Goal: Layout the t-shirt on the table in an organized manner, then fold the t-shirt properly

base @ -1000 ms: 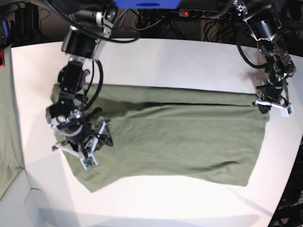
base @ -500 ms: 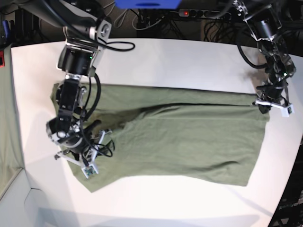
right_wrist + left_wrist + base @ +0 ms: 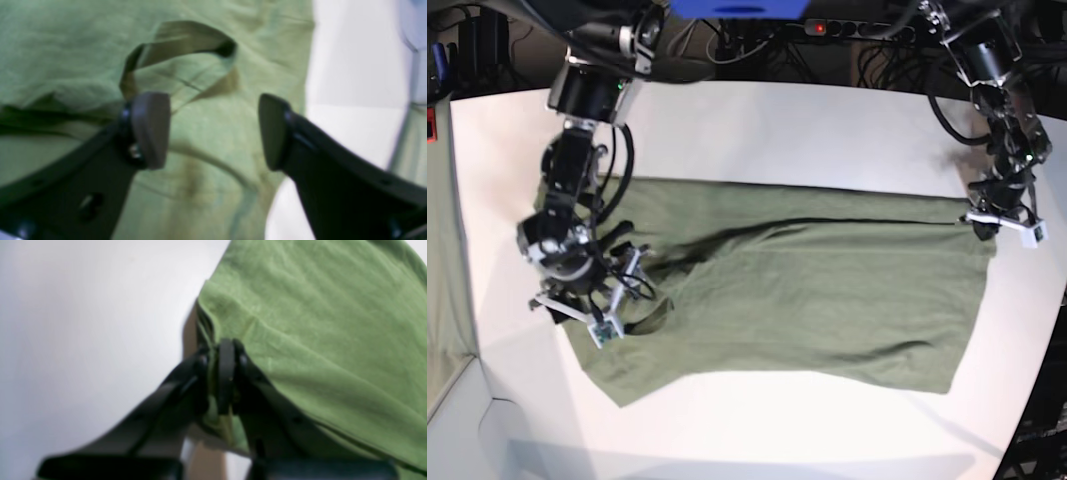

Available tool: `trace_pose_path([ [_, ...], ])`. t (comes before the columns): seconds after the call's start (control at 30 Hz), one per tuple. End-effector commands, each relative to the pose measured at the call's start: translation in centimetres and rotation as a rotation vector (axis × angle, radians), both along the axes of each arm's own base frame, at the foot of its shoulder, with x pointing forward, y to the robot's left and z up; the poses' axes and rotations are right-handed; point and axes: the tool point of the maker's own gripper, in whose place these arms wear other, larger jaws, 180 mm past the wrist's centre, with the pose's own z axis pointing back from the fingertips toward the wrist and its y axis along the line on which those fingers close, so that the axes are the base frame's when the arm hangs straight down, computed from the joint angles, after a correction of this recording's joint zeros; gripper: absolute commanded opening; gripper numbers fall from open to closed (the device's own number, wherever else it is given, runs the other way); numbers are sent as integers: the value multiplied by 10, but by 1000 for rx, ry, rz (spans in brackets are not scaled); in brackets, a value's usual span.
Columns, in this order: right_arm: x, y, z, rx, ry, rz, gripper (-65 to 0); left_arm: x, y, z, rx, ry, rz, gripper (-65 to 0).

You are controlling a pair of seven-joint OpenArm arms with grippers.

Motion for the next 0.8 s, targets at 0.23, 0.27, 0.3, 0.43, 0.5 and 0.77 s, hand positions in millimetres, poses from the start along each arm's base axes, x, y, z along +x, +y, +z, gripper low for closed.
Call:
trace_pose_path([
  [0.23, -54, -53, -25, -106, 66, -54, -191, 8, 6, 13, 18, -35, 2, -650],
  [0.27, -62, -64, -31, -101, 87, -87, -191, 8, 6, 13, 18, -35, 2, -650],
  [0.3, -67, -73, -35, -94, 99, -117, -191, 8, 6, 13, 18, -35, 2, -650],
  [0.43, -89, -98, -46, -71, 129, -216, -192, 9, 6, 14, 18, -36, 1, -650],
  [0.5, -97, -104, -50, -65, 140, -238, -192, 9, 6, 13, 18, -36, -1, -650],
  [0.77, -127, -98, -73, -56, 215, -240, -195, 9, 4, 13, 15, -36, -2, -650],
])
